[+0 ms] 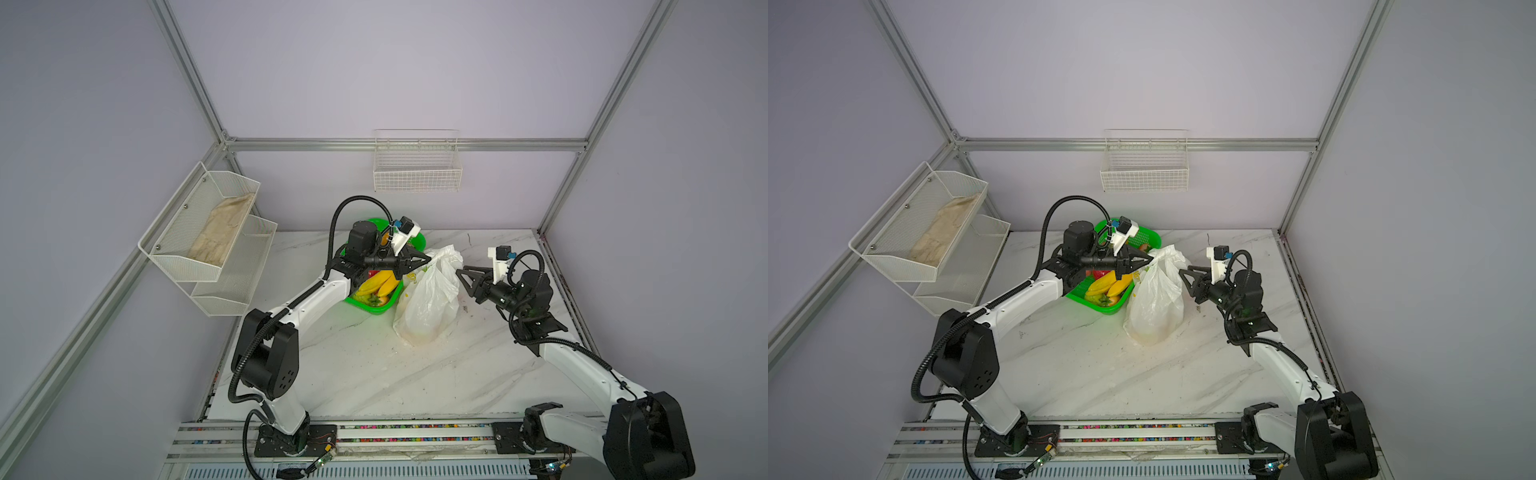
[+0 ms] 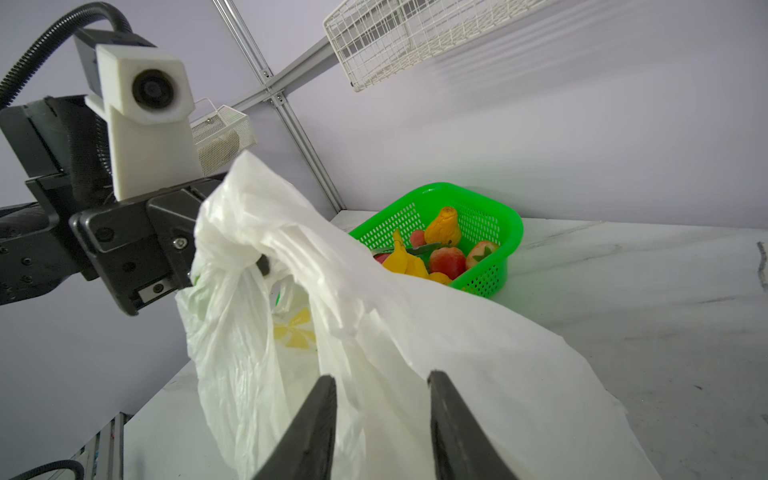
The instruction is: Place the fake fruits into the plastic bag and tie a complex knot
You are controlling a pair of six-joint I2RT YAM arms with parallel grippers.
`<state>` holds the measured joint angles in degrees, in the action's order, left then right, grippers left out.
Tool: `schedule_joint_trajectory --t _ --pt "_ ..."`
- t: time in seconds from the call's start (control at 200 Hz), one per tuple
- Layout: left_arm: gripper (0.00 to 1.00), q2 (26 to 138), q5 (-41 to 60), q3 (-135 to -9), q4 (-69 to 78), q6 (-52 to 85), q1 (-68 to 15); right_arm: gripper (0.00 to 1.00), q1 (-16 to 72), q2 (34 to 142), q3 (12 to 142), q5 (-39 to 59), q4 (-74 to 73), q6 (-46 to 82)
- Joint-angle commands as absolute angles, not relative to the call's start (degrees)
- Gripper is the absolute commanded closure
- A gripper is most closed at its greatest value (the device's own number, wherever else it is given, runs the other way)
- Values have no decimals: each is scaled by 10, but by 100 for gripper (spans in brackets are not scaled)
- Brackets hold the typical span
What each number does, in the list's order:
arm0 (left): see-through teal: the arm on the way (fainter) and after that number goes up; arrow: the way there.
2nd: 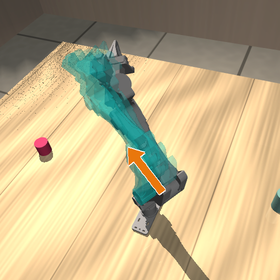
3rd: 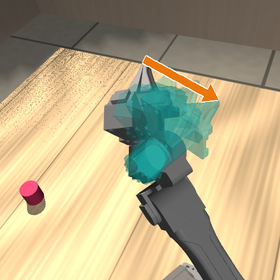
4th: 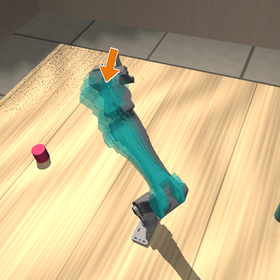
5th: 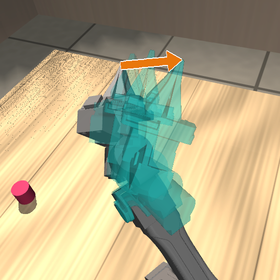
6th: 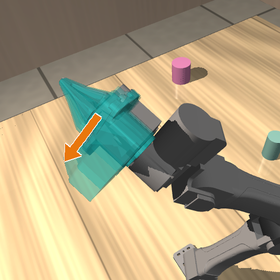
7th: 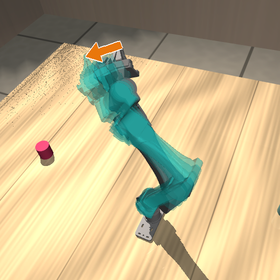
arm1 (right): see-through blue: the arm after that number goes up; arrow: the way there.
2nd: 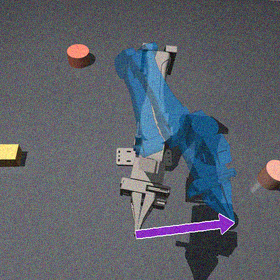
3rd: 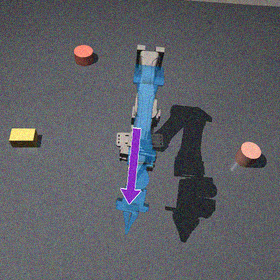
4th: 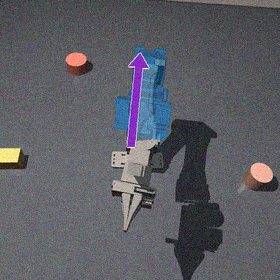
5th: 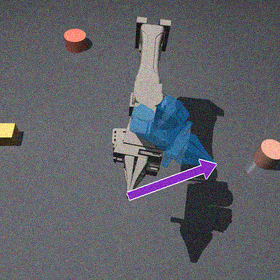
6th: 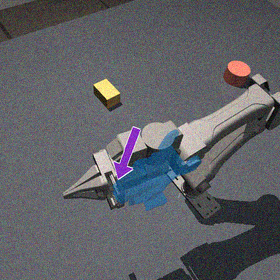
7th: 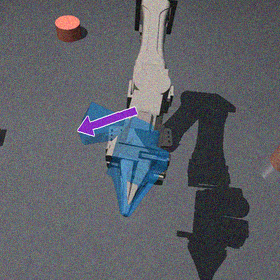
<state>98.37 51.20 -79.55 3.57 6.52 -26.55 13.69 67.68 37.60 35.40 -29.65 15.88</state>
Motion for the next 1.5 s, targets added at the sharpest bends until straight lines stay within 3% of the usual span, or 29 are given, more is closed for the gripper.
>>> schedule_joint_trajectory --t 0.0,0.285,0.54,0.76,1.155,1.495 --pt "100 974 520 -796 64 76 -269 62 141 696 400 377 -352 174" --pt "100 977 520 -797 63 75 -269 63 142 727 412 392 -417 190" --pt "100 976 522 -798 62 73 -270 60 142 737 444 391 -384 143" --pt "100 977 521 -798 61 74 -271 72 142 730 453 406 -358 115" --pt "100 969 506 -796 46 63 -271 100 145 682 481 263 -188 18" --pt "100 947 484 -783 27 46 -264 96 145 688 518 138 -67 -1"
